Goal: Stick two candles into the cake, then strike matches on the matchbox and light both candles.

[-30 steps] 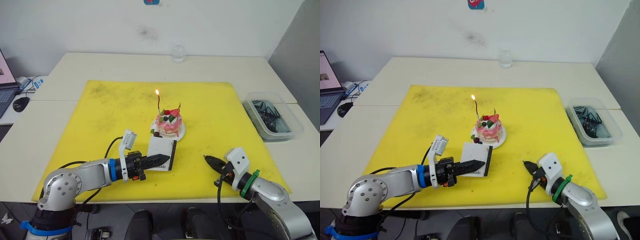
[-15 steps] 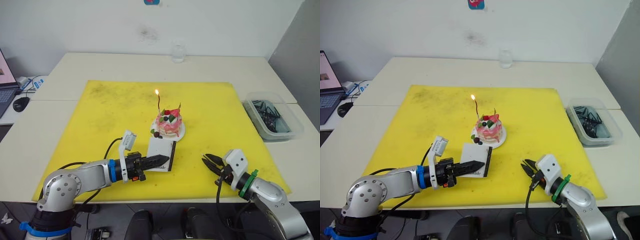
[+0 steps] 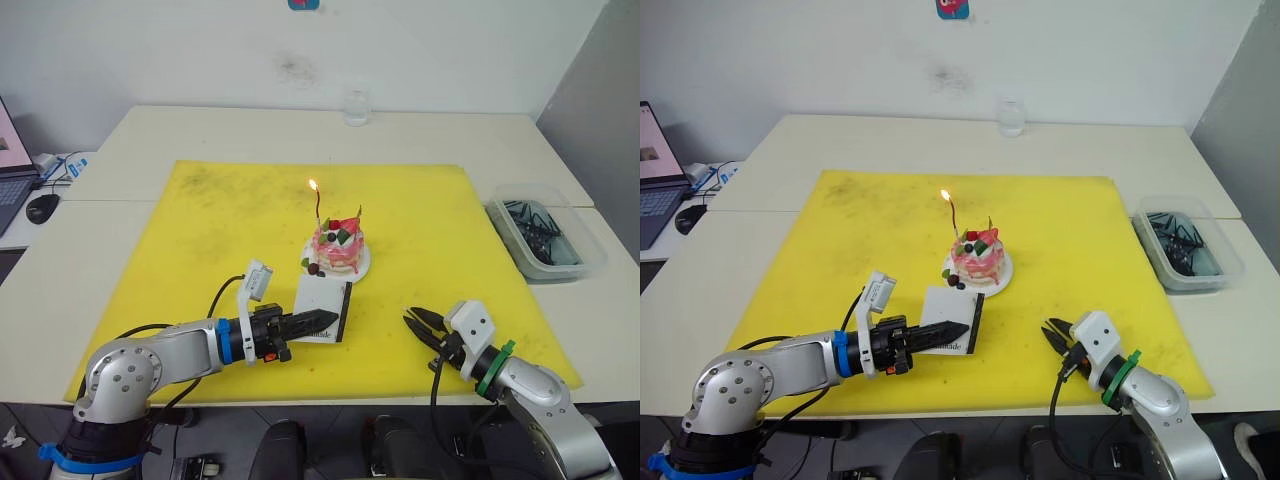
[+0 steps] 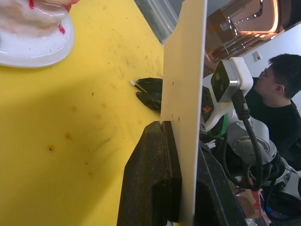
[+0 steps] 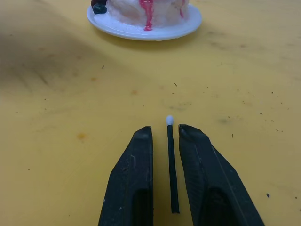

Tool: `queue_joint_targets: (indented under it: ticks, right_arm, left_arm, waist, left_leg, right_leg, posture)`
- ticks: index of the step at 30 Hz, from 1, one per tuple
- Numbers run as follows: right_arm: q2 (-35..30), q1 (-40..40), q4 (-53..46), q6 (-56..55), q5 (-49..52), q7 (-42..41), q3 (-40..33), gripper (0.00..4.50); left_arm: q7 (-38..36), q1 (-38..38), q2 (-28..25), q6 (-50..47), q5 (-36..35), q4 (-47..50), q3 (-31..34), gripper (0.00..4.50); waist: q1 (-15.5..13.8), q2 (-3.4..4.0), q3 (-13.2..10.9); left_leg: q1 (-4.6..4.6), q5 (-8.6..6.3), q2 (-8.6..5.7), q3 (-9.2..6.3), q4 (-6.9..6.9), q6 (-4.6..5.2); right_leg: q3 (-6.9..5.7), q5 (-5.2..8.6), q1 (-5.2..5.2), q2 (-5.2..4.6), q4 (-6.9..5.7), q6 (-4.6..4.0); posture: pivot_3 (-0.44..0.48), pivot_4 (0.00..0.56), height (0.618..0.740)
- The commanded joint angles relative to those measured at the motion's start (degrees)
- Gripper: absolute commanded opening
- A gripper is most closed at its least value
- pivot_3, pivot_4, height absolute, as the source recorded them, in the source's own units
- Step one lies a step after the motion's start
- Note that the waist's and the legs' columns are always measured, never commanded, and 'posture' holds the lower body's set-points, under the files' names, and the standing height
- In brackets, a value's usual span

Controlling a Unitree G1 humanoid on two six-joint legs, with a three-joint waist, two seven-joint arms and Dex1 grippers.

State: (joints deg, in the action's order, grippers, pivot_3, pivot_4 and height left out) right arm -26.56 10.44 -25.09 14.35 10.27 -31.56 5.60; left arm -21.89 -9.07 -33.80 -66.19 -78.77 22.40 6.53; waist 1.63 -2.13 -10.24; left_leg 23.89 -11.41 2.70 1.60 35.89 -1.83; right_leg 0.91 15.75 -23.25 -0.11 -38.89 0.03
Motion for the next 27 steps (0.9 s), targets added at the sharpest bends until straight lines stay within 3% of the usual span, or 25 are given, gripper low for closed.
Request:
queue_joint_targets:
  ticks: [1, 3, 19, 27]
  right_arm:
    - [0.0, 0.3, -0.2, 0.0, 0.2, 0.1, -0.9, 0.52]
    - [0.0, 0.2, -0.1, 0.7, -0.4, 0.7, -0.7, 0.03]
    - [0.8, 0.0, -5.1, 4.8, 1.6, 1.4, -1.3, 0.03]
    - [-8.9, -5.7, -20.1, 13.8, 8.0, -3.8, -6.3, 0.03]
  left_arm:
    - [-0.2, -0.6, -0.4, 0.2, -1.3, 1.4, 0.2, 0.0]
    - [-0.4, -0.7, -0.4, 0.1, -1.2, 1.3, 0.1, 0.0]
    - [-0.5, -1.0, -0.3, 0.0, -1.2, 0.8, -0.3, 0.0]
    - [3.4, -5.4, 1.7, 0.9, -5.6, -0.4, 0.1, 0.0]
  waist:
    - [0.0, 0.0, 0.0]
    - [0.0, 0.0, 0.0]
    - [0.0, -0.06, 0.0]
    - [-0.1, -0.05, 0.0]
  left_leg:
    - [0.0, 0.0, 0.0, 0.0, 0.0, 0.0]
    - [0.0, 0.0, 0.0, 0.0, 0.0, 0.0]
    - [-0.03, 0.0, 0.01, 0.0, 0.05, 0.0]
    - [-0.01, 0.0, -0.01, 0.01, 0.09, 0.0]
  right_leg:
    - [0.0, 0.0, 0.0, 0.0, 0.0, 0.0]
    - [0.0, 0.0, 0.0, 0.0, 0.0, 0.0]
    - [0.01, -0.02, 0.04, 0.0, -0.03, 0.02]
    - [0.01, -0.07, 0.04, -0.01, -0.04, 0.1]
  posture:
    - [0.0, 0.15, 0.74]
    - [0.0, 0.15, 0.74]
    - [0.0, 0.15, 0.74]
    - [0.0, 0.15, 0.74]
